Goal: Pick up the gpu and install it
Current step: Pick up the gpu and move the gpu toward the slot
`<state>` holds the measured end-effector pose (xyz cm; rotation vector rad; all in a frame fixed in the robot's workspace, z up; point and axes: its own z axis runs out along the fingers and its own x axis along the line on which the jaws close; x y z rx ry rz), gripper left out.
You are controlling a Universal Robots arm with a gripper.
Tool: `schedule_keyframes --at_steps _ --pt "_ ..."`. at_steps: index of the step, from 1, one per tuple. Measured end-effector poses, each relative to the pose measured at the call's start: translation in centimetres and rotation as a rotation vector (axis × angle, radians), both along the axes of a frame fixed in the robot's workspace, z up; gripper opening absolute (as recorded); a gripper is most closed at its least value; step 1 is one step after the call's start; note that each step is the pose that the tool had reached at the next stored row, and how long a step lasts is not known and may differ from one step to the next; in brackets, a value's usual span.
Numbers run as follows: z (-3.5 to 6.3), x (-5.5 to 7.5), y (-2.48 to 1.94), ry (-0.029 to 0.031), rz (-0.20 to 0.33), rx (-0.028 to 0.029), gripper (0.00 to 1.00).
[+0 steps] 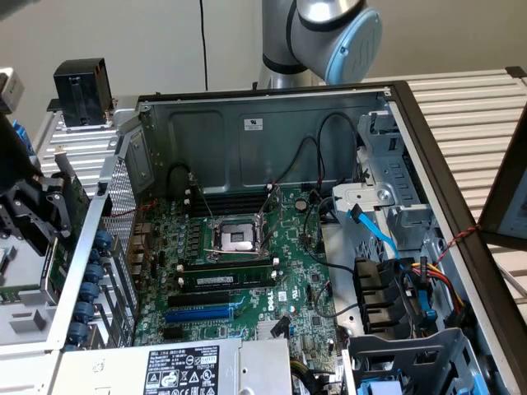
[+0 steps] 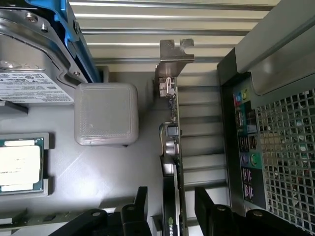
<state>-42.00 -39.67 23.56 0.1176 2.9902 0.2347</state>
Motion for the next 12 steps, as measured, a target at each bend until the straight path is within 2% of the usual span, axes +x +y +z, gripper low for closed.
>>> schedule_keyframes --at_steps 5,8,9,10,12 --pt "-0.92 0.1 0.11 -0.0001 0.0 0.0047 0.51" --pt "-1.29 0.3 0.17 0.0011 0.0 0.0134 0.51" --pt "-1.33 0.4 0.17 0.0031 0.0 0.0191 0.51" --pt "-1.33 0.4 0.16 0.0062 0.0 0.0224 0.51" --pt "-1.35 0.4 0.18 0.0117 -0.001 0.0244 0.51"
